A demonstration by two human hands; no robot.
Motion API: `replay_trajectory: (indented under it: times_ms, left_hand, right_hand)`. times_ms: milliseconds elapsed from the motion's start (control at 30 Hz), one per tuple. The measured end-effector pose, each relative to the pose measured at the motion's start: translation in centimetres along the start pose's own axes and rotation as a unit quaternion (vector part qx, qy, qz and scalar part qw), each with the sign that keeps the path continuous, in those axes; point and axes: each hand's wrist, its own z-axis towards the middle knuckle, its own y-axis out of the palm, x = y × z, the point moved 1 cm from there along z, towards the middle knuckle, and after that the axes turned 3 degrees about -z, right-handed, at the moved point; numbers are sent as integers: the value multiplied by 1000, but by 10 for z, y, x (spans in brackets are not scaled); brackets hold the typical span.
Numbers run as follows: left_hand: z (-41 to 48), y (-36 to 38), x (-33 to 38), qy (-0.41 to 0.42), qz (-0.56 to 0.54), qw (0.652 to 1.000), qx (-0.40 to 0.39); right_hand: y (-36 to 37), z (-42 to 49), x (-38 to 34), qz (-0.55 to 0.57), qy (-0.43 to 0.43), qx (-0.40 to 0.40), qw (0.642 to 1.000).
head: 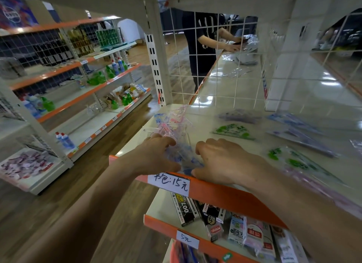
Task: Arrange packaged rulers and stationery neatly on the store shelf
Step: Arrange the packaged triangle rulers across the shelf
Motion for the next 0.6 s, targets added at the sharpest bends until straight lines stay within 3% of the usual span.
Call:
replay_trajectory:
  times_ms: [133, 300, 467, 600]
  left_hand:
    - [-1, 0, 2, 3, -6, 1000, -6]
    - [-1, -1, 2, 5, -10, 1000, -15]
    - [1, -2, 4, 6, 6, 1000, -22]
    - [2, -2, 5, 4, 16, 999, -33]
  right_hand:
    - [-7, 0, -4, 13, 3, -50, 999]
    - [-19, -6, 17, 81, 34, -46, 995]
    - [-16, -27, 27, 39, 25, -85, 995]
    - [-13, -27, 25, 32, 40, -64, 997]
